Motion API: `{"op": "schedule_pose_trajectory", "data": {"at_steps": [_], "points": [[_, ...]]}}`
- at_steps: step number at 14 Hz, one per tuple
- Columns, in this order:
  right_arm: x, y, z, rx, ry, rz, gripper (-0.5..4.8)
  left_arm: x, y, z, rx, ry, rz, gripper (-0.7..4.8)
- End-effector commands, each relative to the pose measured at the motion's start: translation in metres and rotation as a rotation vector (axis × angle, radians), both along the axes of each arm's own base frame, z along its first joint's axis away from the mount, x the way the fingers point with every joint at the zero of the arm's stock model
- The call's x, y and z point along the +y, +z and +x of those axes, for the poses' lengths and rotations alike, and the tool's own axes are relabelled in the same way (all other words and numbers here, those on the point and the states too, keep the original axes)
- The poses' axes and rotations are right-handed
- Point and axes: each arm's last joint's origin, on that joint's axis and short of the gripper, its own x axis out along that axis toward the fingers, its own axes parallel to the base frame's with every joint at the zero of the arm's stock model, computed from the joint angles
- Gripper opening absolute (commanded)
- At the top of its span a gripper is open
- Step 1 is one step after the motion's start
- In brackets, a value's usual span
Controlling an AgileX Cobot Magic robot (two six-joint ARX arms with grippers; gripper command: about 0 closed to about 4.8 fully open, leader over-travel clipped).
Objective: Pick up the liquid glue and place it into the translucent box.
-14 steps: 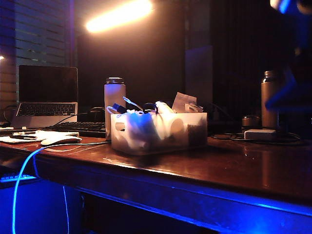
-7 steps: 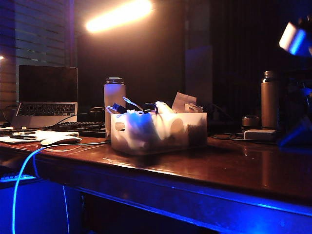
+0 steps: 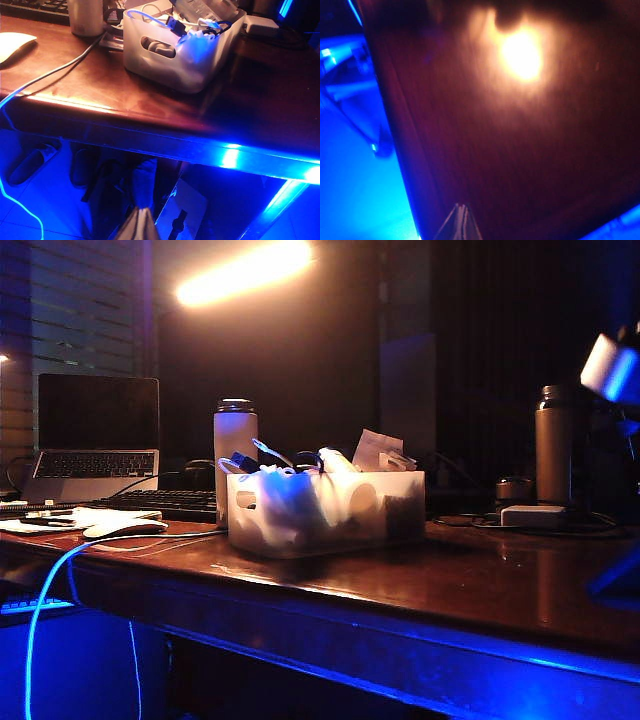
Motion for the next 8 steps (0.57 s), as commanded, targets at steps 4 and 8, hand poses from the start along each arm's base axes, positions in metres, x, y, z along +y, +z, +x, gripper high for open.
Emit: {"op": "schedule_pose_trajectory", "data": {"at_steps": [4, 8], "points": [[0.002, 0.005, 0.002, -0.039, 0.003, 0.046, -0.01, 0.0, -0.004, 0.0, 0.018, -0.002, 0.007, -0.04], [0.0, 0.016, 0.002, -0.123, -0.016, 0.103, -0.01, 0.0, -0.004, 0.0, 0.018, -0.002, 0.007, -0.04]]}}
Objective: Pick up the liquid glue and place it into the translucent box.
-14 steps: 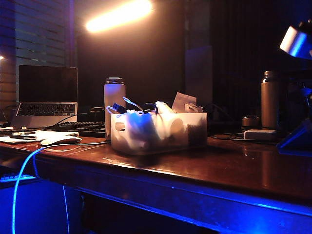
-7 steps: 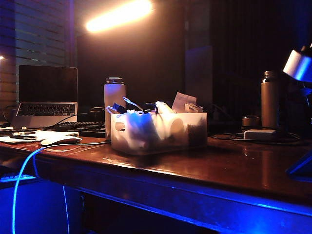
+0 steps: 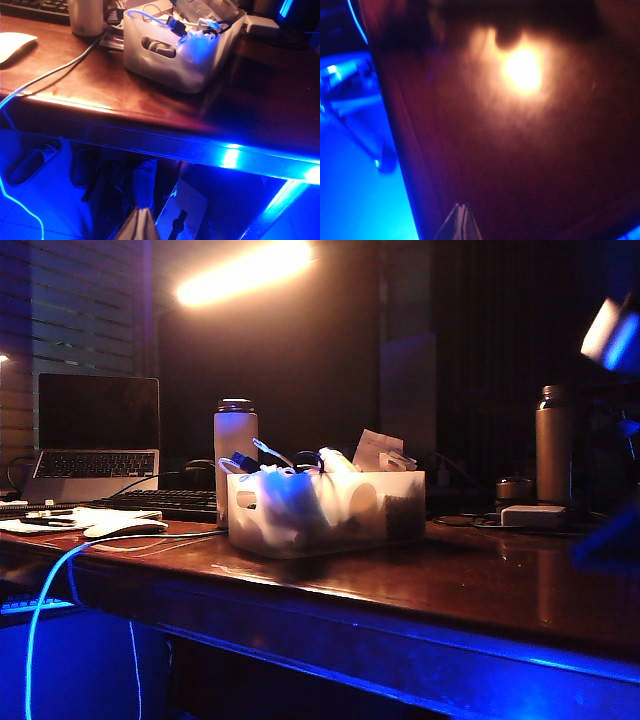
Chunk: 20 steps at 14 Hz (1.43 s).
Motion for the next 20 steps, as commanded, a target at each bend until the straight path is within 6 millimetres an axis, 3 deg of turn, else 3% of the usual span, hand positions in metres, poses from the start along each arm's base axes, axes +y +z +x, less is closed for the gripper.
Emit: {"op": "schedule_pose_trajectory", "data": {"at_steps": [1, 4, 9, 20], "points": [[-0.008, 0.01, 0.002, -0.075, -0.055, 0.059, -0.01, 0.0, -0.004, 0.0, 0.018, -0.002, 0.007, -0.04], [-0.029, 0.013, 0.006, -0.077, -0.139, 0.091, -0.01, 0.0, -0.004, 0.0, 0.018, -0.002, 0.006, -0.04], [-0.048, 0.019, 0.002, -0.191, -0.228, 0.113, -0.01, 0.0, -0.004, 0.0, 0.018, -0.002, 0.006, -0.04], [-0.058, 0.02, -0.001, -0.23, -0.349, 0.075, -0.01, 0.0, -0.004, 0.0, 0.018, -0.002, 0.007, -0.04]]}}
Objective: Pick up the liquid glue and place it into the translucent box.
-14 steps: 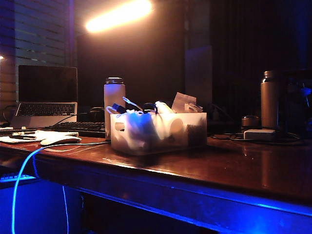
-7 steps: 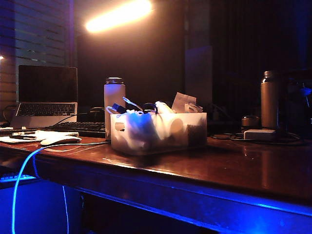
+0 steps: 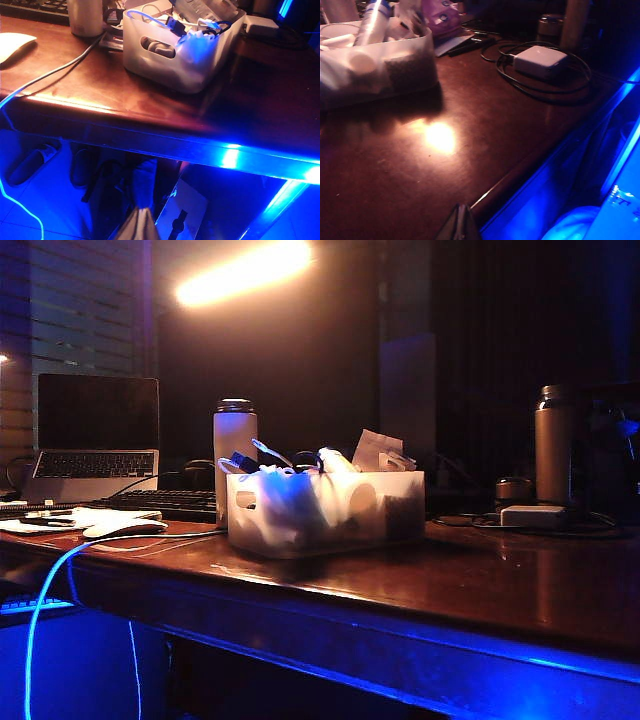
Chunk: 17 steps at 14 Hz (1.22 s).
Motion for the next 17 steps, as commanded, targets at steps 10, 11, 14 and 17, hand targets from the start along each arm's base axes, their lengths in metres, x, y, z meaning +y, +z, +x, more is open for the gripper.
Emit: {"op": "schedule_pose_trajectory", "data": {"at_steps": [10, 11, 14, 17], "points": [[0.0, -0.001, 0.0, 0.0, 0.005, -0.003, -0.01, 0.012, -0.008, 0.005, -0.019, 0.406, 0.117, -0.04], [0.0, -0.001, 0.0, -0.001, 0.004, -0.003, -0.01, 0.012, -0.008, 0.005, -0.02, 0.406, 0.117, -0.04], [0.0, -0.001, 0.0, 0.0, 0.009, -0.002, -0.01, 0.012, -0.008, 0.005, -0.025, 0.41, 0.116, -0.04], [0.0, -0.001, 0.0, 0.0, 0.008, -0.002, -0.01, 0.012, -0.008, 0.005, -0.025, 0.41, 0.116, -0.04]]}}
